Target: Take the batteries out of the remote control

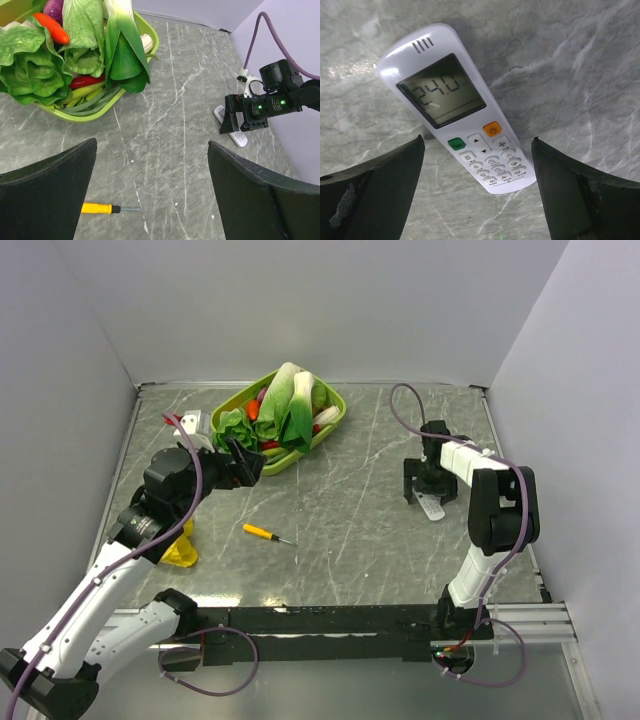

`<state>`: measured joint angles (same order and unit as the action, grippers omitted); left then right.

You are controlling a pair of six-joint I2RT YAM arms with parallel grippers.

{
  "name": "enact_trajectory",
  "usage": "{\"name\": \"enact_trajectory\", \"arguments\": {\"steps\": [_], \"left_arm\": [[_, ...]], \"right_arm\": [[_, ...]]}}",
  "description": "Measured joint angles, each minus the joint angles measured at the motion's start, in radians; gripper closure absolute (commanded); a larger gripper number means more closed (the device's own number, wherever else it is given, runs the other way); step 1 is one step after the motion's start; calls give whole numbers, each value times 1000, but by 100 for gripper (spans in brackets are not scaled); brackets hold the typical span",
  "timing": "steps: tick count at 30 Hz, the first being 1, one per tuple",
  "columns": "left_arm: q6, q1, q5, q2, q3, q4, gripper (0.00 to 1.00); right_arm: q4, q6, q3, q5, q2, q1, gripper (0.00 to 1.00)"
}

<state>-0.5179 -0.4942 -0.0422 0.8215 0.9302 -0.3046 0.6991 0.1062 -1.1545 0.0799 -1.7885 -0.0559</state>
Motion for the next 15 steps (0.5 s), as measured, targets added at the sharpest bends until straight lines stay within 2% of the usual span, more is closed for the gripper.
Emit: {"name": "enact_trajectory", "arguments": {"steps": [2,5,6,10,15], "left_arm": [[0,0,0,-5,-2,0,3],[0,0,0,-19,-10,2,3],[1,0,0,-24,-12,1,3],[2,0,1,-40,-17,8,3],[2,0,-2,-39,-18,7,3]], "right_arm": [[5,0,0,-3,-7,5,12],[8,-1,0,-7,-12,6,23],[10,-2,0,-8,-12,6,31],[16,-1,0,-25,-11,6,48],[15,4,1,-24,-9,2,59]]}}
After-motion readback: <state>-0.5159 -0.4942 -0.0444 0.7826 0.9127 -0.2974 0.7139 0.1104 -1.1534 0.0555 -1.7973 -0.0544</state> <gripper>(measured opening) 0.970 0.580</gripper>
